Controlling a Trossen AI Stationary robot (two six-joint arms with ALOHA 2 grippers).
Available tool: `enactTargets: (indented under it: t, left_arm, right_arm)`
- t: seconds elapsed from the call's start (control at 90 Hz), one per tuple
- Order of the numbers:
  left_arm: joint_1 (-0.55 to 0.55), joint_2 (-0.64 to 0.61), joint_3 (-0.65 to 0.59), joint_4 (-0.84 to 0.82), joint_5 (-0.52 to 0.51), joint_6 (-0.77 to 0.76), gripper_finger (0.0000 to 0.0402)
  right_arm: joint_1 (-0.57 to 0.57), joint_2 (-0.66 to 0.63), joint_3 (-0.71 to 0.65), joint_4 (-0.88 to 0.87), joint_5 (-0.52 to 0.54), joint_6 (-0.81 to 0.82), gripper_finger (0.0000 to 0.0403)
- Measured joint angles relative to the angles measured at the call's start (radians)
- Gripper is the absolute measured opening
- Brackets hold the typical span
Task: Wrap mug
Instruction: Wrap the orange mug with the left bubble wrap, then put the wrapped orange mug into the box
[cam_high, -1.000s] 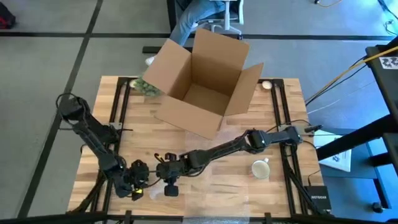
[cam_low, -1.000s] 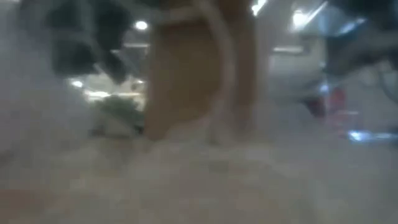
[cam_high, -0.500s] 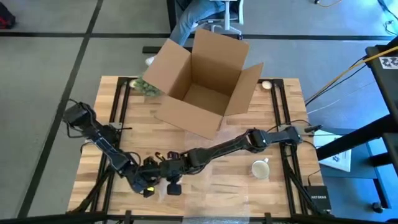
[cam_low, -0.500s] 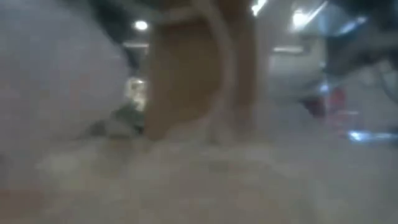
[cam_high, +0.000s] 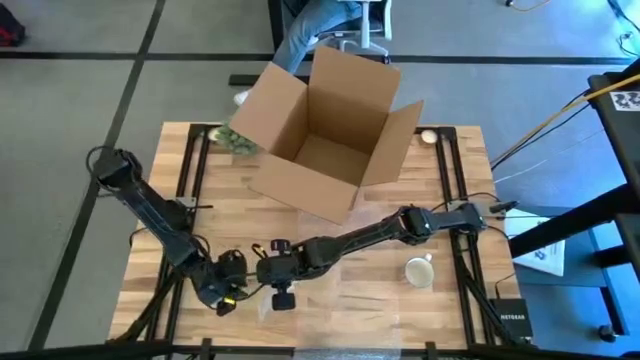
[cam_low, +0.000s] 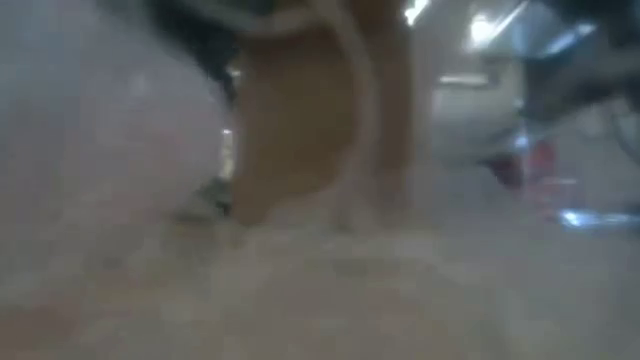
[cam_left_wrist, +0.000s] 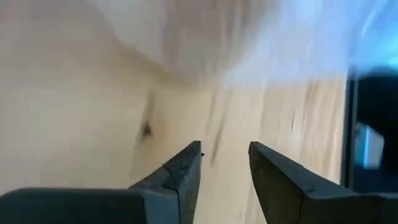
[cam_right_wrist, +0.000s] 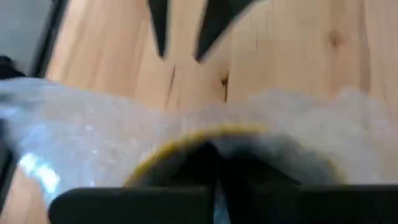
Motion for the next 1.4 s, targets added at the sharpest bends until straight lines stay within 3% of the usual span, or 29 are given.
enactTargets:
  t: [0.133, 0.456, 0.589, 0.856, 0.989, 1.2, 1.4]
  left_arm:
    - [-0.028, -0.021, -0.001, -0.009, -0.140, 0.025, 0.0120]
    - [-0.027, -0.020, -0.001, -0.027, -0.139, 0.050, 0.0120]
    - [-0.034, -0.020, -0.001, -0.053, -0.134, 0.047, 0.0120]
    - [-0.068, -0.020, -0.001, -0.052, -0.114, 0.037, 0.0120]
    - [-0.078, -0.020, -0.001, -0.054, -0.131, 0.032, 0.0120]
    - [-0.077, -0.020, -0.001, -0.043, -0.149, 0.036, 0.0120]
    - [-0.076, -0.020, -0.001, -0.043, -0.151, 0.023, 0.0120]
  right_arm:
    - [0.000, 0.000, 0.000, 0.035, -0.021, -0.007, 0.0000]
    - [-0.016, -0.081, -0.001, -0.022, -0.106, -0.074, 0.0011]
    - [-0.015, -0.126, 0.000, -0.051, -0.106, -0.103, 0.0057]
    - [0.045, -0.142, -0.002, -0.132, -0.126, -0.181, 0.0188]
    - [0.083, -0.116, -0.002, -0.101, 0.016, -0.261, 0.0224]
    - [0.077, -0.026, -0.002, -0.094, 0.067, -0.272, 0.0229]
    - [0.079, 0.029, 0.001, -0.087, 0.100, -0.275, 0.0198]
